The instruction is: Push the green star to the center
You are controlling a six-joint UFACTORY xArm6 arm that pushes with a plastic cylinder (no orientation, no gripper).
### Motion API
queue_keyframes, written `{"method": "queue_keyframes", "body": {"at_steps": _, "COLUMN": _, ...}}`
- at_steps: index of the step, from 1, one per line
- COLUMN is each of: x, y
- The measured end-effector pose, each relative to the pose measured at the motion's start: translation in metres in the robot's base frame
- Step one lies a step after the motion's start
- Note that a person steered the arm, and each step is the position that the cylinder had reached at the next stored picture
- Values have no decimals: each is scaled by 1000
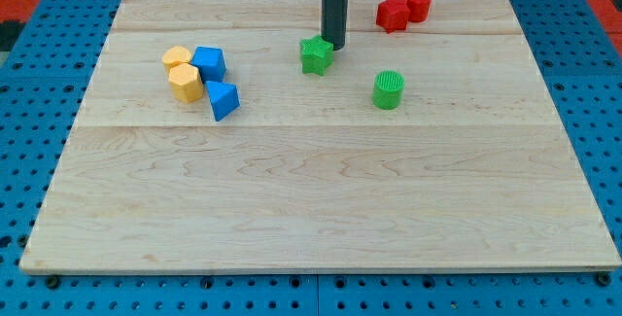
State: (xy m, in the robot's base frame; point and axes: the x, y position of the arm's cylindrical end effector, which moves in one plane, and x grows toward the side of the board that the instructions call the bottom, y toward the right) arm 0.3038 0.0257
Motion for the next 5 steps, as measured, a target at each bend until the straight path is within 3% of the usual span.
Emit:
{"method": "queue_keyframes", "body": {"at_steps": 4, "x": 3, "y": -49}}
{"method": "queue_keyframes", "body": {"at_steps": 5, "x": 3, "y": -27}}
